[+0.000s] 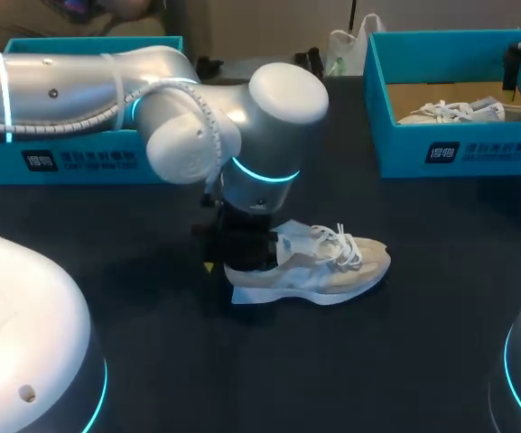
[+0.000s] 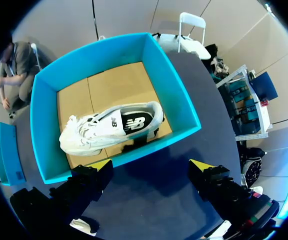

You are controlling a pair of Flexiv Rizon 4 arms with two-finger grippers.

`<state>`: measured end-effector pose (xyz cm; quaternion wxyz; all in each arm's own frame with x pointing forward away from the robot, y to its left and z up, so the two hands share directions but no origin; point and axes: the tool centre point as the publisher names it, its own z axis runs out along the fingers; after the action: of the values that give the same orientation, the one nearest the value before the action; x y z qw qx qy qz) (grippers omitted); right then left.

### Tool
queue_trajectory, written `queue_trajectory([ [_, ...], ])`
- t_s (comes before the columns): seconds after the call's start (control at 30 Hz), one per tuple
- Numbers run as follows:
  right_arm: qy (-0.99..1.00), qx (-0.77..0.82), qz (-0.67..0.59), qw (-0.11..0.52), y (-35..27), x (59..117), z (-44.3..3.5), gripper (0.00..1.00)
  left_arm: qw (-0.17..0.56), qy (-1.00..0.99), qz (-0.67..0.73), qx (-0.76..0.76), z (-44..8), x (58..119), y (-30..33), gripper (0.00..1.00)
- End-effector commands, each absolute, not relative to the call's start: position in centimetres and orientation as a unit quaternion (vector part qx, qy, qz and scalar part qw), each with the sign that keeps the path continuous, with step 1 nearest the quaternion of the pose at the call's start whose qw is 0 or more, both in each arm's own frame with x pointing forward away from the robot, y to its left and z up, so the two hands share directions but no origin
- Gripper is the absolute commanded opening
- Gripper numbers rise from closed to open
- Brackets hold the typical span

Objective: Take the shoe out of the shoebox, open the shoe tongue, remove and reinsert the insole, then place the shoe into the shoebox

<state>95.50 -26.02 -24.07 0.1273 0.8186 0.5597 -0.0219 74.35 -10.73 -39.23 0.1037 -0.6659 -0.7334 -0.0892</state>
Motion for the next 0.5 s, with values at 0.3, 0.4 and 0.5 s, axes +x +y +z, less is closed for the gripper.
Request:
queue_trajectory([
  [0.3,0.56,0.819,-0.021,0.127,-26.1,95.5,-24.1,1.0,0.087,-0.743,-0.029,-0.663,-34.5,74.1,-10.0,1.0],
  [0.4,0.56,0.819,-0.021,0.127,-26.1,95.5,-24.1,1.0,0.08,-0.754,-0.009,-0.651,-33.7,74.0,-9.8,1.0],
  [0.5,0.56,0.819,-0.021,0.127,-26.1,95.5,-24.1,1.0,0.072,-0.774,0.012,-0.629,-32.9,74.1,-9.5,1.0],
])
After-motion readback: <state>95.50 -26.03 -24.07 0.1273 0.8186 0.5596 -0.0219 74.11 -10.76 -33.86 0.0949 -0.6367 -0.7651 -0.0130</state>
